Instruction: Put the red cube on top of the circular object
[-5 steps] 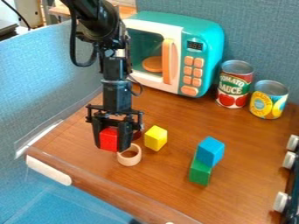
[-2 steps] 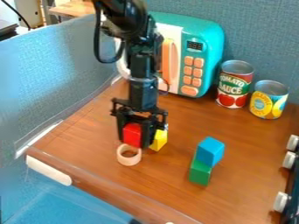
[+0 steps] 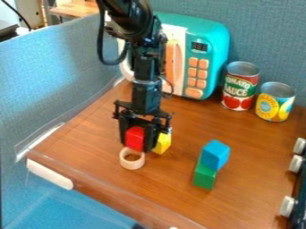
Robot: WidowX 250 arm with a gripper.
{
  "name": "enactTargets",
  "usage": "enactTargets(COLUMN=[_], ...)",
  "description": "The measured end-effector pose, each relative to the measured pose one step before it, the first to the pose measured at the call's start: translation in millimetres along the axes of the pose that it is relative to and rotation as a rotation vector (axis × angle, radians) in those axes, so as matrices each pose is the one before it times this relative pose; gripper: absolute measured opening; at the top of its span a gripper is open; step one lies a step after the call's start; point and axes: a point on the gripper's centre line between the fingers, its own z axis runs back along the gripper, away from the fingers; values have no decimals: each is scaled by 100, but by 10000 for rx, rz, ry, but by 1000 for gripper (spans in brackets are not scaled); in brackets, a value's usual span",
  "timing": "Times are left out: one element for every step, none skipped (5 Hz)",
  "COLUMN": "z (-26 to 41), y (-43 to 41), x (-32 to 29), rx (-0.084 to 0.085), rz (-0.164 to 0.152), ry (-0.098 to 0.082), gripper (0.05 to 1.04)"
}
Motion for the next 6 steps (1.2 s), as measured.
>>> enactTargets(z=[-349,-773,-3,37,3,40], y=[1029,1253,-402,-637,-210,-160], x=[-487,-685,68,202,173,174], rx=[-216,-230,108,91,99,62], rz=[359,406,-36,-218,-33,-54], ry=[173,228,41,-12,-58,-66], gripper=[621,621,621,621,621,621])
